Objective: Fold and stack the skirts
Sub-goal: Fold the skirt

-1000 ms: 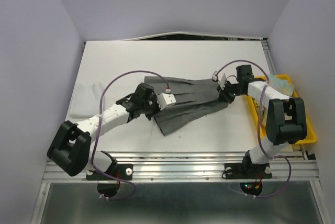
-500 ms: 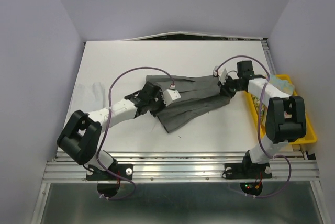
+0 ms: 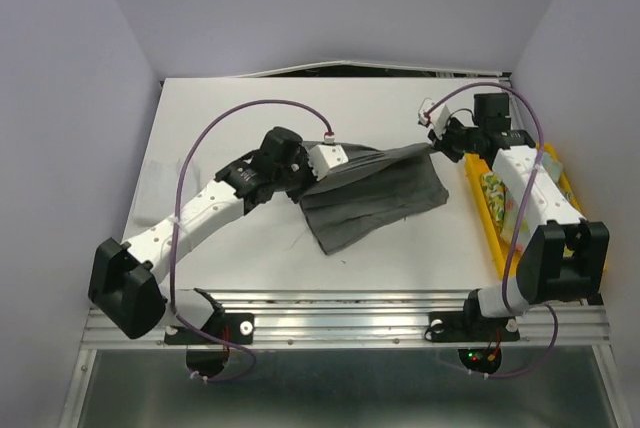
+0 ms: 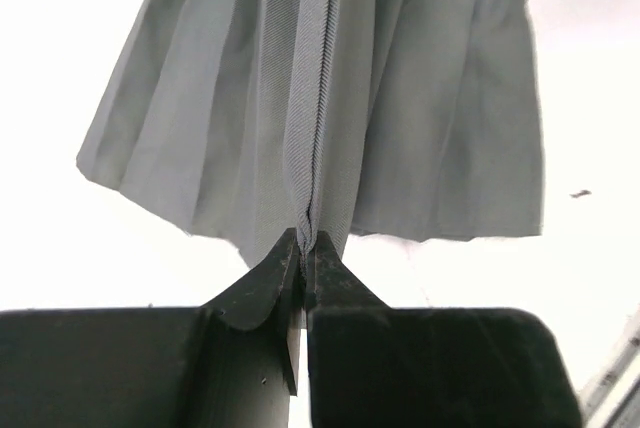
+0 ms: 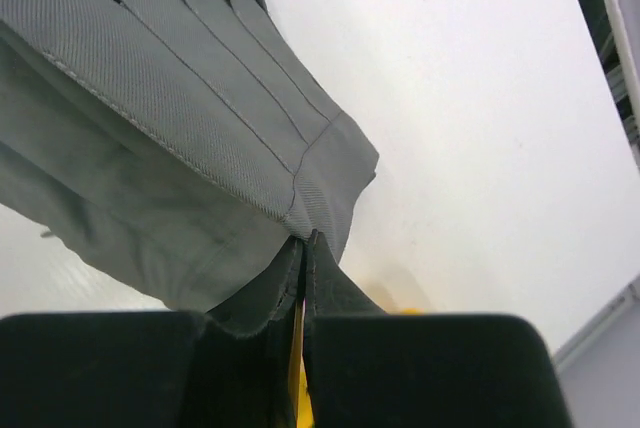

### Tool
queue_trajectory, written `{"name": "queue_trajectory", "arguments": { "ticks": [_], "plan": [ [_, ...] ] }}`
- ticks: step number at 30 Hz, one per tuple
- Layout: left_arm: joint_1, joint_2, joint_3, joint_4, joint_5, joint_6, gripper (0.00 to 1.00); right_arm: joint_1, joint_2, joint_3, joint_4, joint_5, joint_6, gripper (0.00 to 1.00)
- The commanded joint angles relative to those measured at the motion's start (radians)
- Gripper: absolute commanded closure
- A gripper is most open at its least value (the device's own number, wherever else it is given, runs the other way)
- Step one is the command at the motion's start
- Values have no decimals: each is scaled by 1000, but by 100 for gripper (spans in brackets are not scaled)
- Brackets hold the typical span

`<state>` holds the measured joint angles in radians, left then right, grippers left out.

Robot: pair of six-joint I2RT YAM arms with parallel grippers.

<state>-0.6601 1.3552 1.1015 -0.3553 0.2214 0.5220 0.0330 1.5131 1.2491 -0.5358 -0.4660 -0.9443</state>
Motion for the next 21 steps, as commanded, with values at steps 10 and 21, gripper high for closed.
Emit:
{"name": "queue_trajectory", "arguments": {
  "ticks": [10,21],
  "plan": [
    [-242,91,-212,62,47,-85,100,-71,-96,-353,20,70,-295,99],
    [-73,364,-164,50,-100,38,100,-41,-42,-488,36,55,-298,99]
  ]
}}
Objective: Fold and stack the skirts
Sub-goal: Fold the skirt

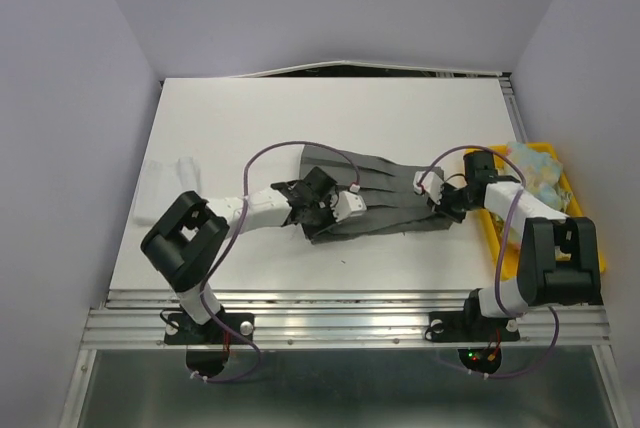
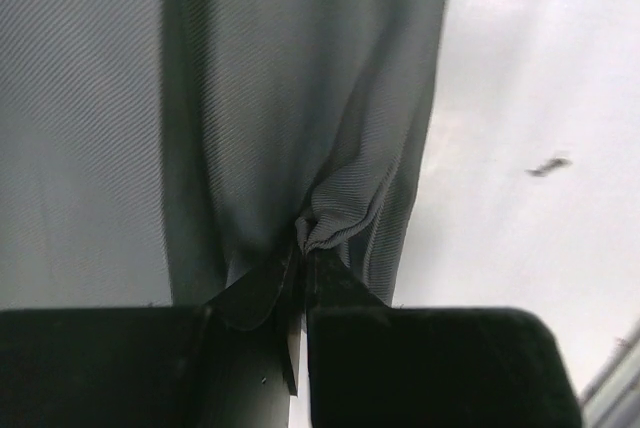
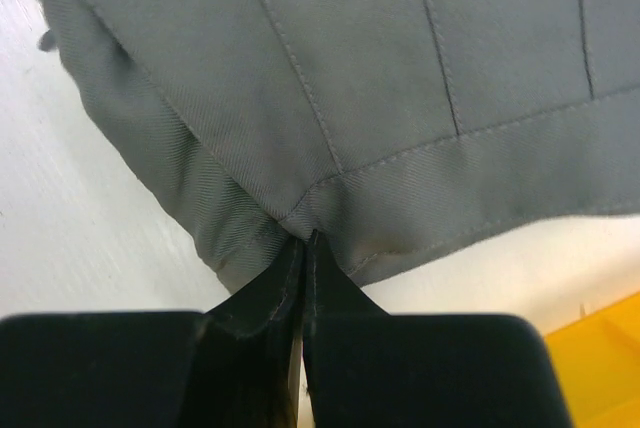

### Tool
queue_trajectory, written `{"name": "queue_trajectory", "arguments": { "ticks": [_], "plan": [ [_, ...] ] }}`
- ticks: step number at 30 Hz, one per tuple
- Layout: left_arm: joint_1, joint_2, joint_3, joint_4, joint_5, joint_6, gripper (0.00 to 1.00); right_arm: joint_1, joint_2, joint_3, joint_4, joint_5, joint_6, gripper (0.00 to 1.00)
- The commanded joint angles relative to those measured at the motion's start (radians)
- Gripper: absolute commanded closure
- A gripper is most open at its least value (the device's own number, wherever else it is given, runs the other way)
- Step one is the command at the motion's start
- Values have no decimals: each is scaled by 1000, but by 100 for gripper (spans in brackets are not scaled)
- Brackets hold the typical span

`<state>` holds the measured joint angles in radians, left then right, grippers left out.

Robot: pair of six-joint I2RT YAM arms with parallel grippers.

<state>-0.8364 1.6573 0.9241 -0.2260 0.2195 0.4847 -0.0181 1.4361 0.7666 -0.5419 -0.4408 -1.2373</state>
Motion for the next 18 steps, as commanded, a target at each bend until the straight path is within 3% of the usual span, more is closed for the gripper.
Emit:
{"name": "queue_trajectory", "arguments": {
  "ticks": [1,7,11,16,18],
  "plan": [
    [129,79,39,-76,-126,92,100,27,46,-3,37,30,5,99],
    [321,168,240,-98,-160,192,100,170,81,13,29,27,162,99],
    [375,148,326,-125,-134,200,65,268,157,92,31,16,373,99],
    [445,-67,295,-58,6,108,41,277,334,308,-70,-99,581,99],
    [480,-147,295,-62,78,-1,39,288,391,353,-92,-140,640,99]
  ]
}}
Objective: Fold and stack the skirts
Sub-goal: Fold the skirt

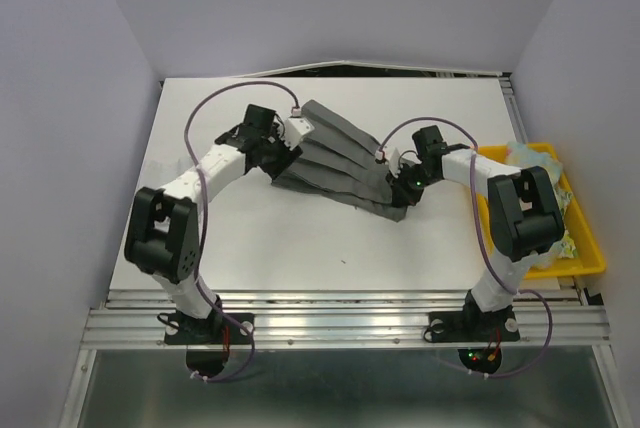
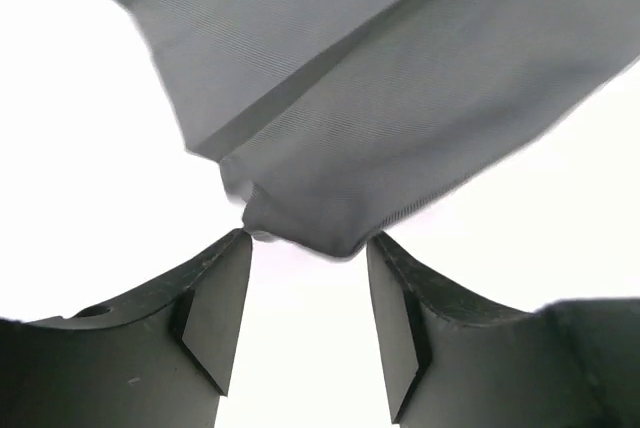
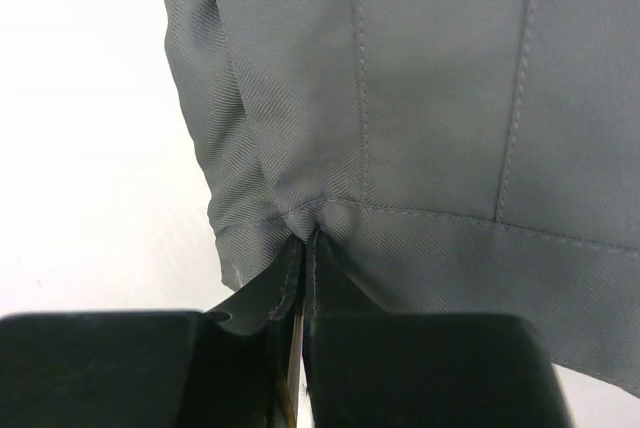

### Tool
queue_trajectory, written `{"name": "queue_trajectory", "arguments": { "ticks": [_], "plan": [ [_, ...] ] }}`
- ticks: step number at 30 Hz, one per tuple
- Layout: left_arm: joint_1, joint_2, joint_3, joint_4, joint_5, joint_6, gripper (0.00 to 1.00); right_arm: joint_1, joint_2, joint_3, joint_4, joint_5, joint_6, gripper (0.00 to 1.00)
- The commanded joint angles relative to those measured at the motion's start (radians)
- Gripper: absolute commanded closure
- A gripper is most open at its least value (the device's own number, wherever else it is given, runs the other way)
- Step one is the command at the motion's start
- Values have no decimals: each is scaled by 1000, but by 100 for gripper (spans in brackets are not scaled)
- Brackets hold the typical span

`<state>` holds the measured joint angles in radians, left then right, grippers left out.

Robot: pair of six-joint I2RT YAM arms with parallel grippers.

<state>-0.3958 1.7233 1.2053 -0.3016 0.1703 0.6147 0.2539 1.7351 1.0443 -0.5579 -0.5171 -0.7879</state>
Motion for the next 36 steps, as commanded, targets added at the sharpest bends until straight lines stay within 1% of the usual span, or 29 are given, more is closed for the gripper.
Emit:
{"name": "queue_trajectory", "arguments": {
  "ticks": [1,2,3,5,6,7,8,10,11,12,13,15,16,17,19,20,23,26,31,36],
  "plan": [
    [47,-214,10,13,149,-176,39,31,102,77,-73,-70,212,99],
    [51,-258,1,19,159,-226,42,41,122,69,-65,-76,248,99],
    [51,-278,-15,28,173,-338,44,50,130,63,-51,-89,263,99],
    [51,-339,-78,67,265,-445,47,82,147,51,-36,-96,315,99],
    [48,-359,-110,93,297,-498,48,91,156,37,-14,-100,337,99],
    [43,-396,-177,154,340,-600,48,102,159,30,-1,-107,366,99],
    [35,-413,-208,185,350,-657,52,114,162,22,18,-106,434,99],
    [19,-433,-272,249,394,-743,55,123,170,13,68,-127,493,99],
    [9,-441,-323,301,397,-816,57,133,172,16,91,-136,560,99],
    [-1,-439,-343,343,400,-852,58,133,175,19,104,-142,590,99],
    [-27,-423,-367,387,403,-915,63,133,178,23,113,-161,651,99],
    [-57,-374,-384,424,405,-980,66,133,181,33,144,-176,703,99],
    [-70,-355,-385,436,405,-1007,69,133,184,33,151,-179,728,99],
    [-95,-335,-392,465,408,-1068,76,133,190,39,159,-179,768,99],
    [-118,-274,-406,516,416,-1122,82,133,198,43,171,-196,785,99],
    [-136,-255,-411,535,419,-1167,88,133,205,46,183,-201,837,99],
    [-163,-196,-424,610,414,-1205,97,133,216,51,194,-212,869,99],
    [-192,-124,-398,645,419,-1247,100,133,213,59,204,-213,907,99],
    [-213,-13,-360,657,423,-1277,100,133,173,69,217,-201,940,99],
    [-215,19,-369,645,374,-1285,100,133,158,94,204,-225,957,99]
  ]
}}
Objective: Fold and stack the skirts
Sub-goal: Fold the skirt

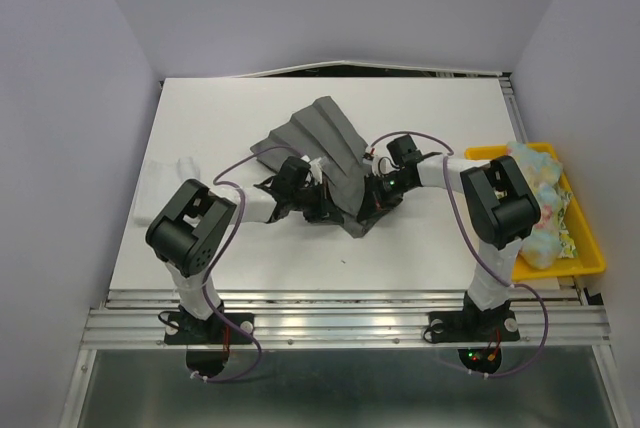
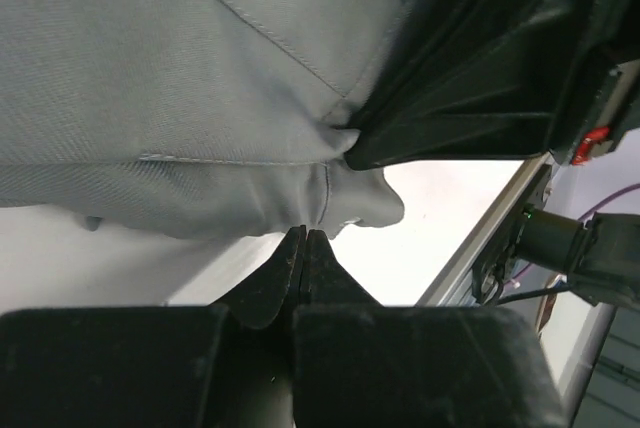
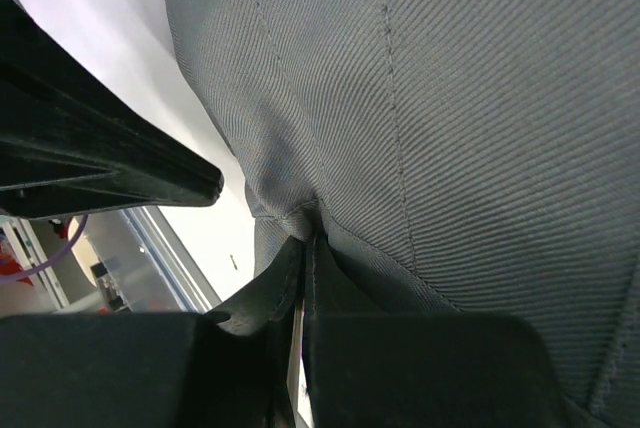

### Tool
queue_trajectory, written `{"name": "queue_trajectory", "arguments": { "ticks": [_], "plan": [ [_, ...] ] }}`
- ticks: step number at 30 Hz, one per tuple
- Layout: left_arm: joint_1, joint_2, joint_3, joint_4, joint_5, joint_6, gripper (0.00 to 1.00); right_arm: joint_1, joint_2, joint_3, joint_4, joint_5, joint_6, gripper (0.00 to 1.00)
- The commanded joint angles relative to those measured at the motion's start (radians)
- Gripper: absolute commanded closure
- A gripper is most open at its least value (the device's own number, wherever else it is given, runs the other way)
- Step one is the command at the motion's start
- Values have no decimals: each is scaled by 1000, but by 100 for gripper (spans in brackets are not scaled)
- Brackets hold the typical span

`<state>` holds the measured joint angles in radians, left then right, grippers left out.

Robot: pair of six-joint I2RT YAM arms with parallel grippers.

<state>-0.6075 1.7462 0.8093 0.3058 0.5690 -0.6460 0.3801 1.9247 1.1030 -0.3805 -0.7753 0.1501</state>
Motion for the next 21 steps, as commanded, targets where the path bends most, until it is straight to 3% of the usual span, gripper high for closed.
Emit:
{"name": "queue_trajectory", "arguments": {
  "ticks": [1,21],
  "plan": [
    [-3,7,22,33,-49,-24,100,6,-35,38,23,27,20,99],
    [-3,70,59,-40,-130,-7,100,72,-104,51,-28,-16,77,99]
  ]
}}
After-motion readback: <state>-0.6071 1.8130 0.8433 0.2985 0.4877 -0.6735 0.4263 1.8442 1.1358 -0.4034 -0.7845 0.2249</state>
